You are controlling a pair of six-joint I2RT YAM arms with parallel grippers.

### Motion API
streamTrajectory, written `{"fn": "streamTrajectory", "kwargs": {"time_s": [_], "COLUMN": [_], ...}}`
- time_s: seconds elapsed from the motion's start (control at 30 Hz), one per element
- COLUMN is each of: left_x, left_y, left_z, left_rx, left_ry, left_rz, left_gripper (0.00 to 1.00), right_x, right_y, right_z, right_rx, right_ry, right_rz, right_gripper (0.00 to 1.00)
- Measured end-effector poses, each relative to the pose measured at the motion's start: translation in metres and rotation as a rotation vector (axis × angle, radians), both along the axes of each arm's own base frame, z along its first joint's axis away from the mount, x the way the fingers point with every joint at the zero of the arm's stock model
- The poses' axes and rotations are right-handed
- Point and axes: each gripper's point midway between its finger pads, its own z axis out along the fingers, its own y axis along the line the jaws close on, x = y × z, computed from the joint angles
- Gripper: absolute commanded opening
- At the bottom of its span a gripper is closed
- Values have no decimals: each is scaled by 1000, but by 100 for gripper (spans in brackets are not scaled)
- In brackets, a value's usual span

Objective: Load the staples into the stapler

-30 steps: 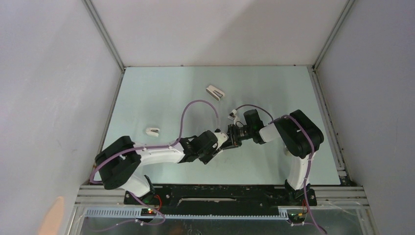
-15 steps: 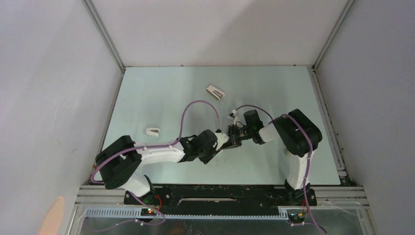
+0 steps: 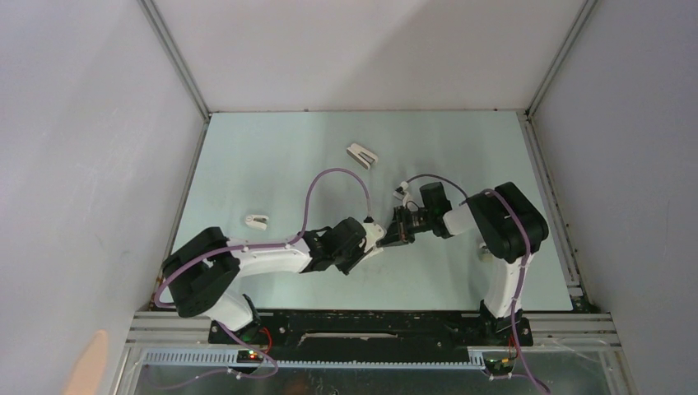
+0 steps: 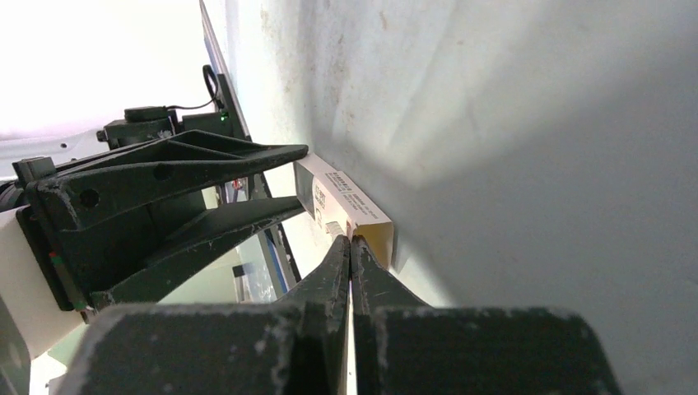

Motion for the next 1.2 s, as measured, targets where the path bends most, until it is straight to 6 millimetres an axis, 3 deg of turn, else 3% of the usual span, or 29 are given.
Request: {"fn": "streamTrajectory", "kwargs": {"time_s": [0.2,0.37,0.5,0.63,0.77,0.83,0.93,1.03,1.13,1.2], "left_x": [0,0,1,3,14,23,40,61,72,69], "left_y": [0,0,1,7,13,20,41,89,143,180], "left_z": [0,0,1,9,43,68,101,122,126,117], "left_rx": [0,0,1,2,-73,-137,-241,-317,-373,-396], "left_ry": [0,-1,-3,-21,-91,-136,-183,-216,-224,-224], "left_rz": [0,0,7,48,165,267,461,754,1045,1227], "left_gripper": [28,35,58,74,97,100,100,100,100,98], "right_x": [12,18,18,18,23,26,28,28,32,36], "right_y": [-22,-35,-37,-40,-44,-47,-51,-53,-62,-72], "right_z": [0,1,2,13,43,59,84,101,106,107], "right_rx": [-21,-39,-60,-92,-148,-190,-288,-384,-492,-564], "right_ry": [14,12,6,-26,-146,-225,-382,-527,-625,-666], "right_rz": [-56,-90,-96,-110,-154,-189,-256,-309,-375,-422], "right_gripper": [1,10,33,57,75,89,99,99,99,99]}}
